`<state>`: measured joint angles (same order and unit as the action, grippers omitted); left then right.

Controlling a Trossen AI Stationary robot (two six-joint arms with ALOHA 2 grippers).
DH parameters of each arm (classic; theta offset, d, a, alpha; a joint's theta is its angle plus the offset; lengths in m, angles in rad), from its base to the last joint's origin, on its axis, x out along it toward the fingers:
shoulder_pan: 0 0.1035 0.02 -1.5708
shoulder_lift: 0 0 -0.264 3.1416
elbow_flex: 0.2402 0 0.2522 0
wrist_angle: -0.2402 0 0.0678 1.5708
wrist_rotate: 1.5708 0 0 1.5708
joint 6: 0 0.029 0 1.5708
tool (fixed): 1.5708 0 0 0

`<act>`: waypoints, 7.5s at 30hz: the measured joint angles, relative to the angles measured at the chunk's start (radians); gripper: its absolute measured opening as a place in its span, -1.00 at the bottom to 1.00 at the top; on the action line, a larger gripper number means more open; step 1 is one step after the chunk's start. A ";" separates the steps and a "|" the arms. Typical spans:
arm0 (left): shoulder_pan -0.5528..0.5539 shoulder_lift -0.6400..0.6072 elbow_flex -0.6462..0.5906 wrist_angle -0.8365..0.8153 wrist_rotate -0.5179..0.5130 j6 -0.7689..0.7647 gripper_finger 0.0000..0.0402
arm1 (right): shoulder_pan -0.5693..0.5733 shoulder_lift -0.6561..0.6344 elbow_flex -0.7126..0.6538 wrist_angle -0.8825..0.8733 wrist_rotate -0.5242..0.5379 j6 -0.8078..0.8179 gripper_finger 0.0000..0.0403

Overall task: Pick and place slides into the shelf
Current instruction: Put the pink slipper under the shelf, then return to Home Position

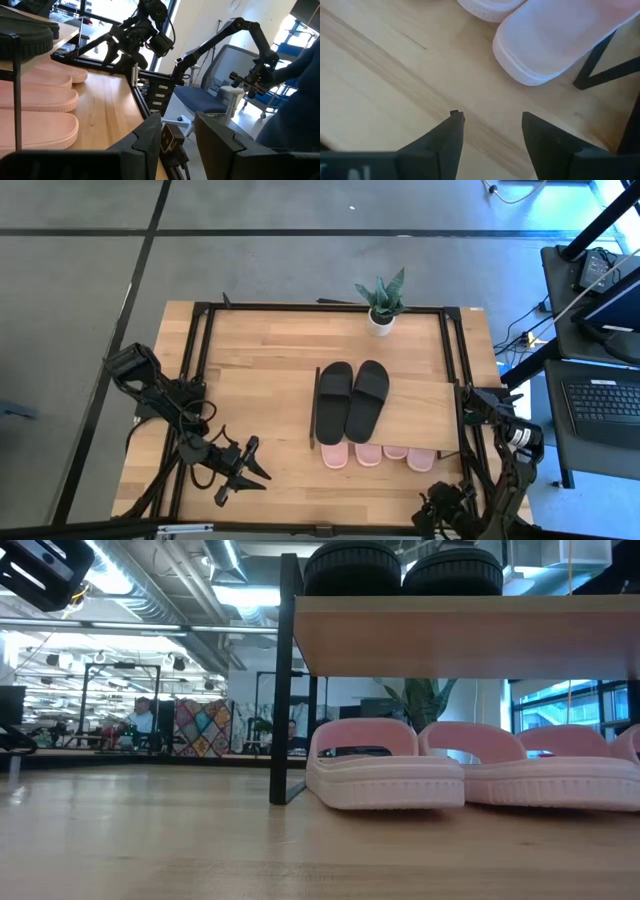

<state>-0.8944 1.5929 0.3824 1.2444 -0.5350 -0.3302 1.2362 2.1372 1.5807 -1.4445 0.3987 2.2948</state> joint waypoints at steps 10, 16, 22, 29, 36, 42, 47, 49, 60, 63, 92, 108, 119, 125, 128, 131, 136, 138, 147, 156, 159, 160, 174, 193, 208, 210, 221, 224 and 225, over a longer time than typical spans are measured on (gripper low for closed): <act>0.000 0.000 0.000 -0.004 0.000 0.000 -0.44 | 0.005 0.053 -0.003 0.032 0.132 -0.026 -0.01; 0.000 0.000 0.000 -0.006 0.000 0.000 -0.44 | 0.005 0.098 -0.003 -0.040 0.132 -0.026 -0.01; 0.000 0.000 0.000 -0.006 0.000 0.000 -0.44 | 0.004 0.146 -0.003 -0.043 0.135 -0.026 -0.01; 0.000 0.000 0.000 -0.027 0.000 0.000 -0.44 | -0.019 0.195 -0.004 -0.059 0.134 -0.026 -0.01; 0.000 0.000 0.000 -0.030 0.000 0.000 -0.44 | -0.026 0.198 -0.016 -0.126 0.134 -0.071 -0.01; 0.004 0.000 0.000 -0.033 -0.003 0.000 -0.44 | -0.027 0.198 -0.057 -0.121 0.127 -0.059 -0.01; 0.004 0.000 0.000 -0.033 -0.003 0.000 -0.44 | -0.027 0.198 -0.083 -0.127 0.123 -0.063 -0.01; 0.004 0.000 0.000 -0.033 -0.003 0.000 -0.44 | -0.028 0.198 -0.083 -0.127 0.122 -0.063 -0.01; 0.004 0.000 0.000 -0.044 -0.003 0.000 -0.44 | -0.028 0.198 -0.018 -0.127 0.135 -0.054 -0.01; 0.004 0.000 0.000 -0.049 -0.003 0.000 -0.44 | -0.021 0.193 0.052 -0.131 0.164 -0.075 -0.01; 0.026 0.000 0.187 0.006 -0.003 0.017 -0.44 | -0.063 -0.390 0.362 -0.127 0.730 -1.160 -0.01; 0.288 0.000 0.305 0.006 -0.003 0.079 -0.44 | -0.343 -0.471 0.361 -0.107 0.687 -1.526 -0.01; 0.499 -0.023 0.306 0.004 0.303 0.143 -0.44 | -0.757 -0.471 0.360 0.429 0.340 -2.210 -0.01; 0.614 -0.111 0.306 -0.002 0.530 0.190 -0.44 | -0.975 -0.471 0.360 0.629 0.151 -2.329 -0.01; 0.664 -0.179 0.306 -0.087 0.609 0.256 -0.44 | -1.046 -0.476 0.353 0.627 0.137 -2.331 -0.01; 0.709 -0.261 0.306 -0.263 0.632 0.262 -0.44 | -1.092 -0.504 0.278 0.720 0.003 -2.383 -0.01; 0.762 -0.396 0.306 -0.533 0.631 0.262 -0.44 | -1.149 -0.585 0.051 1.005 -0.113 -2.409 -0.01; 0.775 -0.446 0.306 -0.612 0.631 0.262 -0.44 | -1.165 -0.642 -0.038 1.071 -0.112 -2.409 -0.01; 0.809 -0.704 0.305 -1.008 0.630 0.291 -0.44 | -1.175 -1.016 -0.390 1.150 -0.112 -2.326 -0.01; 0.809 -0.987 0.305 -1.276 0.514 0.316 -0.44 | -1.175 -1.411 -0.650 1.070 -0.112 -2.252 -0.01; 0.809 -1.067 0.305 -1.364 0.436 0.317 -0.44 | -1.174 -1.535 -0.690 0.993 -0.103 -2.231 -0.01; 0.809 -1.095 0.305 -1.388 0.416 0.317 -0.44 | -1.174 -1.574 -0.703 0.977 -0.100 -2.214 -0.01; 0.809 -1.435 0.199 -1.502 0.415 0.336 -0.44 | -1.174 -2.043 -0.884 0.924 -0.096 -2.247 -0.01; 0.809 -1.591 -0.138 -1.312 0.378 0.253 -0.44 | -1.175 -2.135 -1.144 1.059 -0.086 -2.221 -0.01; 0.809 -1.591 -0.371 -1.061 0.395 0.221 -0.44 | -1.175 -2.135 -1.330 1.241 -0.086 -2.165 -0.01; 0.809 -1.590 -0.374 -1.070 0.390 0.202 -0.44 | -1.175 -2.135 -1.350 1.246 -0.086 -2.142 -0.01; 0.809 -1.590 -0.374 -1.078 0.387 0.209 -0.44 | -1.175 -2.135 -1.474 1.412 -0.086 -2.116 -0.01; 0.809 -1.590 -0.374 -1.078 0.387 0.209 -0.44 | -1.175 -2.135 -1.503 1.441 -0.087 -2.115 -0.01; 0.809 -1.590 -0.374 -1.078 0.387 0.209 -0.44 | -1.175 -2.135 -1.510 1.445 -0.087 -2.112 -0.01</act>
<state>-0.0853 0.0025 0.0082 0.1665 -0.1478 -0.1215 0.0616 0.0017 0.0709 0.0005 0.3121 0.1823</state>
